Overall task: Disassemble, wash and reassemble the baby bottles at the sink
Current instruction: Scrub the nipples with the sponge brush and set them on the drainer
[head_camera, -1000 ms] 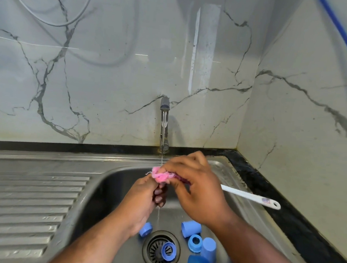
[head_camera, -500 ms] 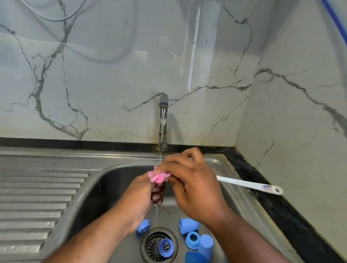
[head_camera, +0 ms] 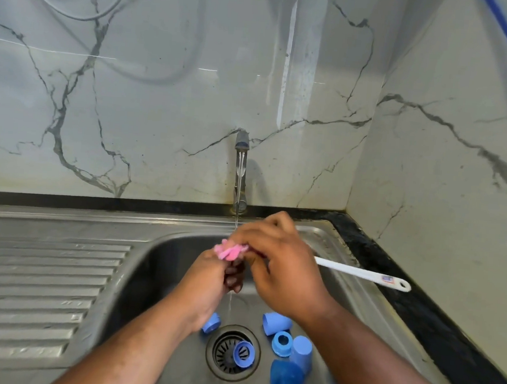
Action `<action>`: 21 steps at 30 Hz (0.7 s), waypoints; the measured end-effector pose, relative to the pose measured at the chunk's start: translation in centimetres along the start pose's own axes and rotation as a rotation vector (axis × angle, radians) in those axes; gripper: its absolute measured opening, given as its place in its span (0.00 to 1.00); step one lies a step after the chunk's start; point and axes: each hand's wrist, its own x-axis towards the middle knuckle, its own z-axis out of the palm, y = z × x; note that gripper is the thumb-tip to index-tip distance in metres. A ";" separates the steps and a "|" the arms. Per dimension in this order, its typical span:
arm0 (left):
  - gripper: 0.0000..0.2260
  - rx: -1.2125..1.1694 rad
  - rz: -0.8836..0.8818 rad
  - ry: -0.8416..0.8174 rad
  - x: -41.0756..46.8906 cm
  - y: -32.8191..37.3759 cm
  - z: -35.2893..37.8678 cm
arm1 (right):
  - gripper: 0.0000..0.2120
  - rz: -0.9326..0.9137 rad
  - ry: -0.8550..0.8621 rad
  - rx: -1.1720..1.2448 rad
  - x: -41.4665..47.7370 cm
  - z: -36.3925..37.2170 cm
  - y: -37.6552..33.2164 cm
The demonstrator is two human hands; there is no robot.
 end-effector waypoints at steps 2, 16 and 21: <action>0.15 -0.026 -0.021 -0.018 0.1 0.1 0.0 | 0.19 0.095 0.055 -0.014 0.3 0.0 0.6; 0.16 -0.073 -0.017 -0.013 0.2 0.0 -0.3 | 0.21 0.086 0.029 -0.008 0.5 0.5 0.8; 0.14 -0.057 0.010 0.028 0.3 -0.1 -0.3 | 0.23 0.053 0.010 -0.005 0.2 0.5 -0.5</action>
